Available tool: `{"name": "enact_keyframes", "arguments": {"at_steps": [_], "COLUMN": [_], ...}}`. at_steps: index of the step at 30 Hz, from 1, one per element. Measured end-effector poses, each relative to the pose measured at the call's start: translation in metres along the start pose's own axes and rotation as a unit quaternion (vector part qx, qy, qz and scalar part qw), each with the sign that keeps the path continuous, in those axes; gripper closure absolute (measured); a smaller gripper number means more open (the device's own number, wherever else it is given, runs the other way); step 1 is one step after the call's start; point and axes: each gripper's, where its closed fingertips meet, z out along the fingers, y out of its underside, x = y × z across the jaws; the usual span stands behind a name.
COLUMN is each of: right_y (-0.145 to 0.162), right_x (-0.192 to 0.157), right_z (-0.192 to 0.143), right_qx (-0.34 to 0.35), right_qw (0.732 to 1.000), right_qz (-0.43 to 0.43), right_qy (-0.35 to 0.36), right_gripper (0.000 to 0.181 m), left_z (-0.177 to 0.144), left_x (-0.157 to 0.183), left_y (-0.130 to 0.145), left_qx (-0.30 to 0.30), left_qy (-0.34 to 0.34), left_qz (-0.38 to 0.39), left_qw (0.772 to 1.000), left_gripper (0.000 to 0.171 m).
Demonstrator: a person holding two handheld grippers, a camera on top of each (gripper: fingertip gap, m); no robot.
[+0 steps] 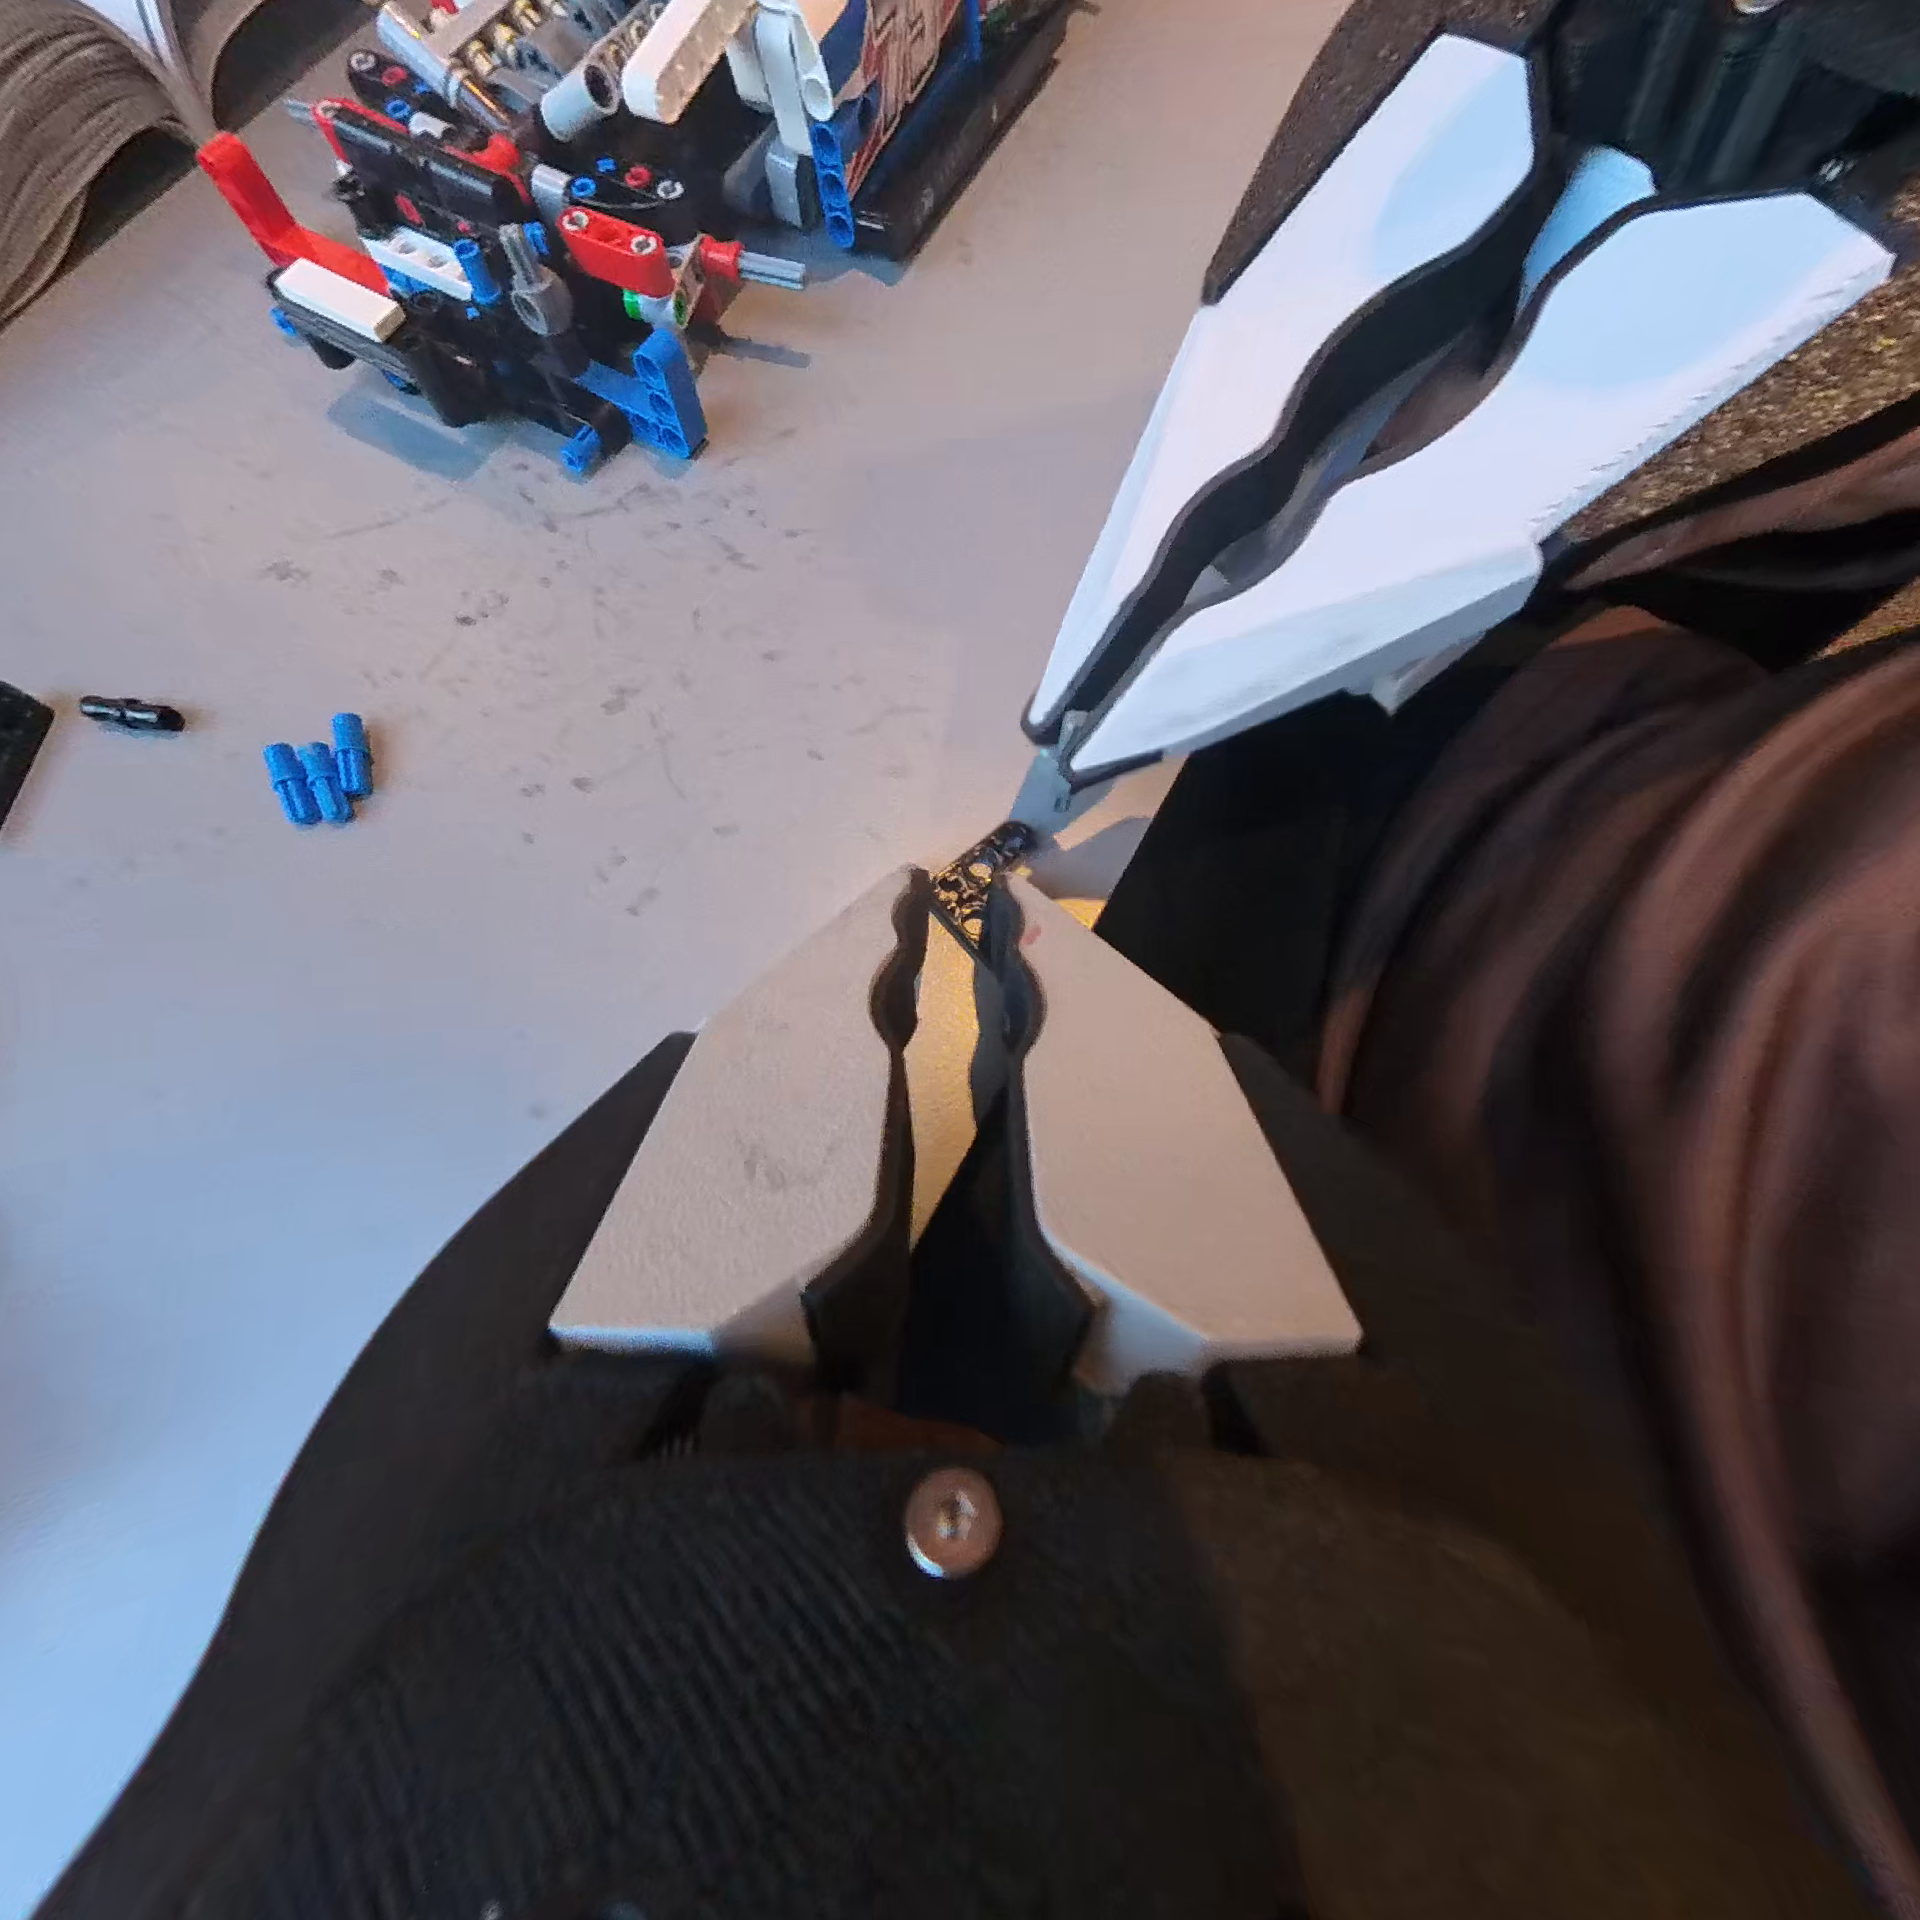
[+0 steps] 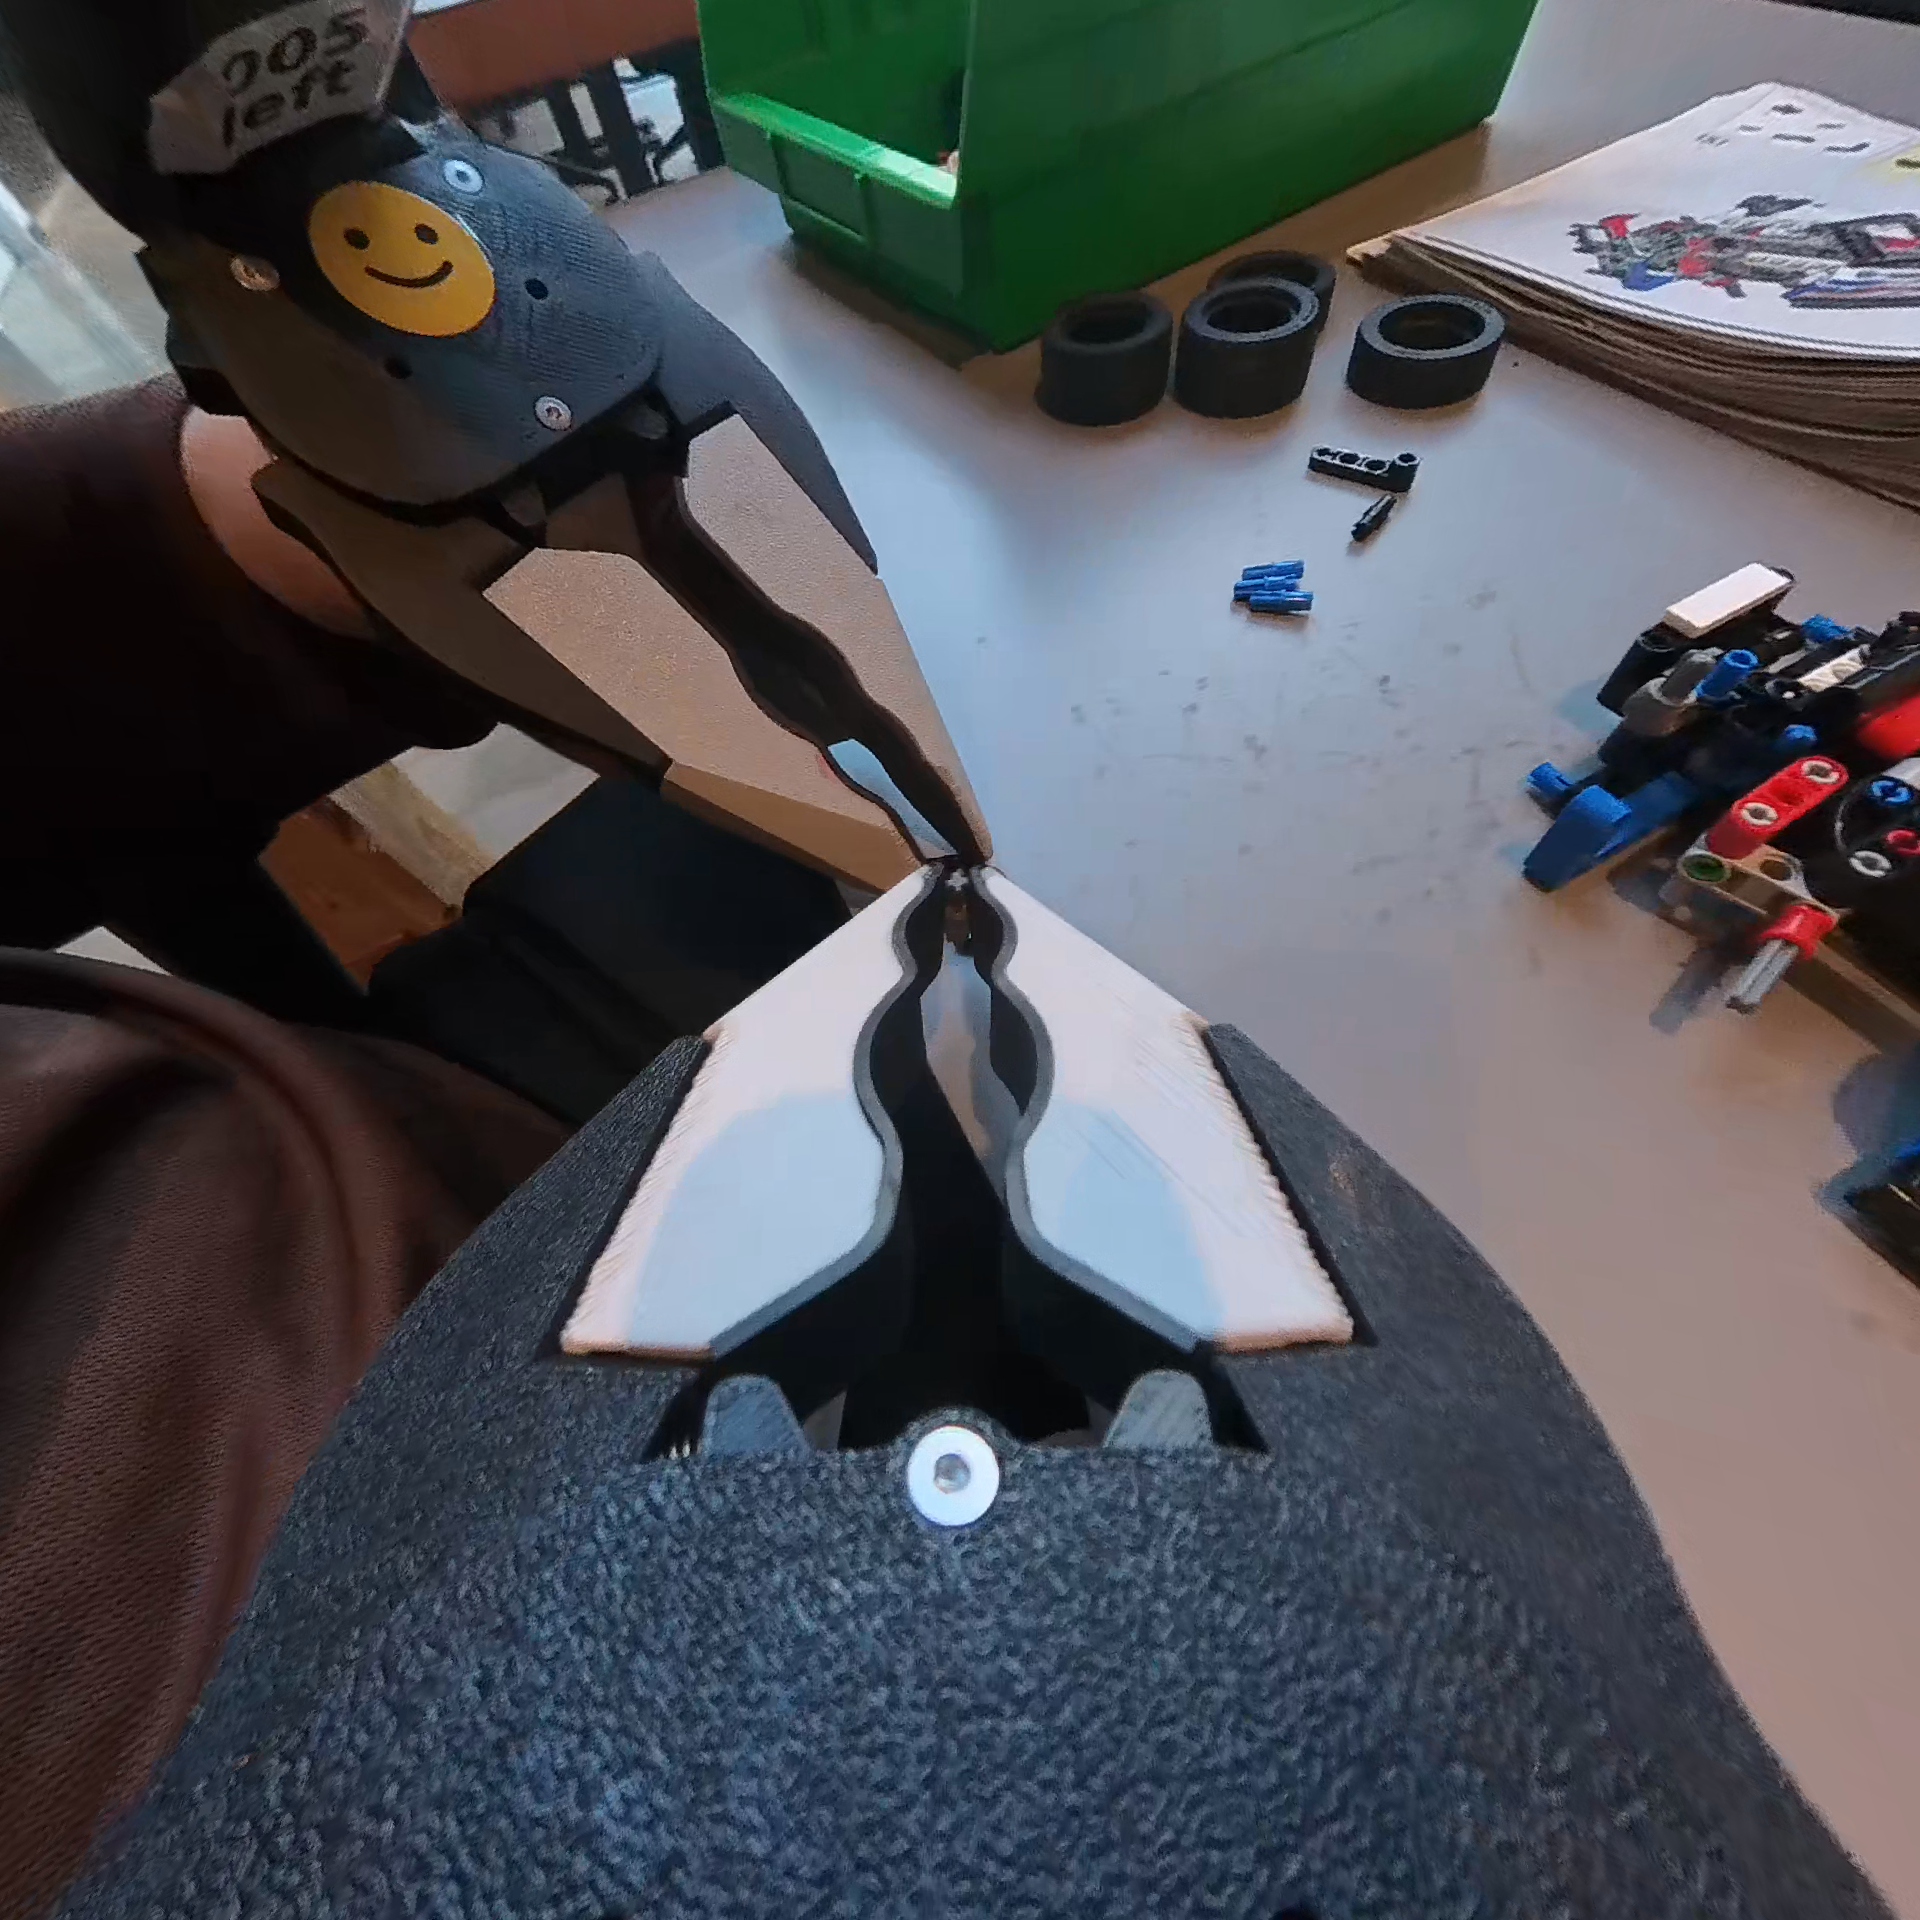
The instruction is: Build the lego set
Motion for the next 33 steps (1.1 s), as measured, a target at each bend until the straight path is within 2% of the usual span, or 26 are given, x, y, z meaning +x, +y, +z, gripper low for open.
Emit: {"name": "enact_keyframes", "arguments": {"at_steps": [13, 18, 26, 28, 33], "right_y": [0.004, 0.004, 0.004, 0.004, 0.005], "right_x": [0.001, 0.0, 0.001, 0.001, 0.003], "right_z": [0.01, 0.009, 0.01, 0.011, 0.01], "right_qx": [0.0, 0.006, 0.022, 0.02, 0.009], "right_qw": [1.0, 1.0, 0.997, 0.998, 0.997], "right_qz": [0.028, -0.005, -0.054, -0.036, 0.076], "right_qy": [-0.013, -0.004, 0.053, 0.054, 0.025], "right_gripper": [0.177, 0.177, 0.177, 0.177, 0.176], "left_z": [0.0, 0.0, 0.001, 0.001, 0.001], "left_x": [0.002, 0.002, 0.0, 0.0, 0.0], "left_y": [0.0, 0.0, -0.001, -0.001, 0.0], "left_qx": [-0.001, -0.003, 0.0, 0.0, 0.0], "left_qy": [0.036, 0.047, 0.028, 0.023, 0.022], "left_qz": [0.019, 0.018, 0.01, 0.008, 0.007], "left_qw": [0.999, 0.999, 1.0, 1.0, 1.0], "left_gripper": [0.163, 0.163, 0.163, 0.163, 0.163]}}
